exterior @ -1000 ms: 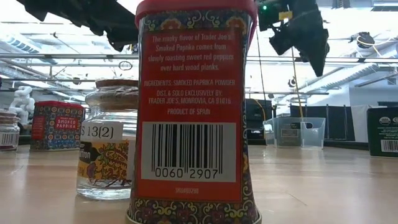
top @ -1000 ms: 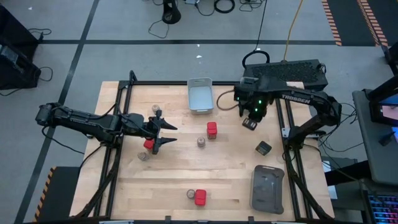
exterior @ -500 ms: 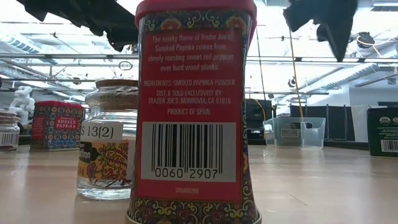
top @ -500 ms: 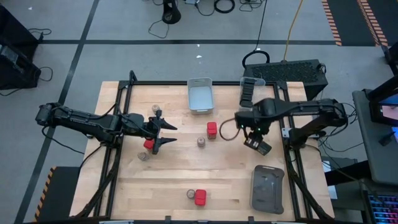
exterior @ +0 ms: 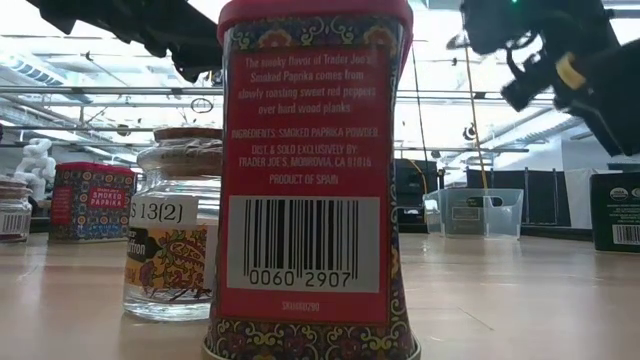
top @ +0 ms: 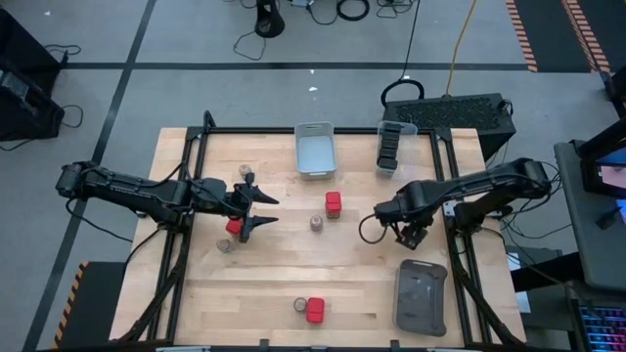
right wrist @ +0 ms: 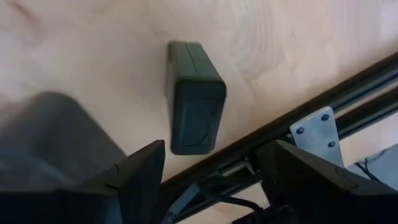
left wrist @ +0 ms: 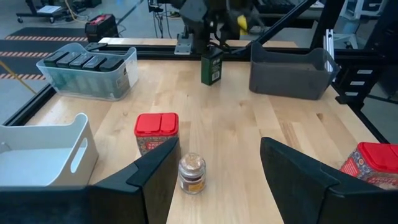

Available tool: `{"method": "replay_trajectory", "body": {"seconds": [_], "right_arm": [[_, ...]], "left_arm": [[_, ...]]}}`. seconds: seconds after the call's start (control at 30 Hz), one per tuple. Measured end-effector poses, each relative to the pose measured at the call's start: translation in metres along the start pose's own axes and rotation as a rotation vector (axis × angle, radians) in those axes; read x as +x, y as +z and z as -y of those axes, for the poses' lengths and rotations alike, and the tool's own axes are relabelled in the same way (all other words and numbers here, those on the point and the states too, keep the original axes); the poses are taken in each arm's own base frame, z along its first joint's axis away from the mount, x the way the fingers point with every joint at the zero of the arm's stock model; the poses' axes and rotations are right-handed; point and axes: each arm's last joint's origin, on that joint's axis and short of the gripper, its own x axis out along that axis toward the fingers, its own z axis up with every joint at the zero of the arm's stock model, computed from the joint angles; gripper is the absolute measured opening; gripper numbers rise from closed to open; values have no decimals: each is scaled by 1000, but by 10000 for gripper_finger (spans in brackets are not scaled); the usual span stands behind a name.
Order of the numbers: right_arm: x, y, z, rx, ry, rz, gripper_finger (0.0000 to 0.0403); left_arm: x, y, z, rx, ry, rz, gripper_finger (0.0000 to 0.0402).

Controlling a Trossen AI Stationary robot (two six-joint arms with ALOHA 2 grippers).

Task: Sort spices by type
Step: Put the black seasoning can into the transparent bin

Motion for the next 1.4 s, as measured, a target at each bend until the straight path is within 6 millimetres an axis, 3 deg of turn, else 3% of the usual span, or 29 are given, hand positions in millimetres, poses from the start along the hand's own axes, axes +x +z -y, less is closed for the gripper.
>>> {"method": "replay_trajectory", "body": {"seconds": [0.2, 0.63, 0.77, 1.07, 1.23, 1.4], "right_arm": [[20, 3, -1, -8, 13, 1, 280], [37, 5, -2, -2, 27, 17, 274], [37, 5, -2, -2, 23, 13, 243], [37, 2, 0, -12, 20, -28, 133], [25, 5, -3, -32, 46, 2, 99], [-6, 10, -7, -49, 109, 87, 105]], "left_arm": [[0, 0, 0, -4, 0, 2, 231], [0, 0, 0, -5, 0, 1, 231], [0, 0, 0, -5, 0, 1, 231], [0, 0, 0, -5, 0, 1, 231], [0, 0, 0, -4, 0, 1, 231], [0, 0, 0, -3, 0, 1, 231]]}}
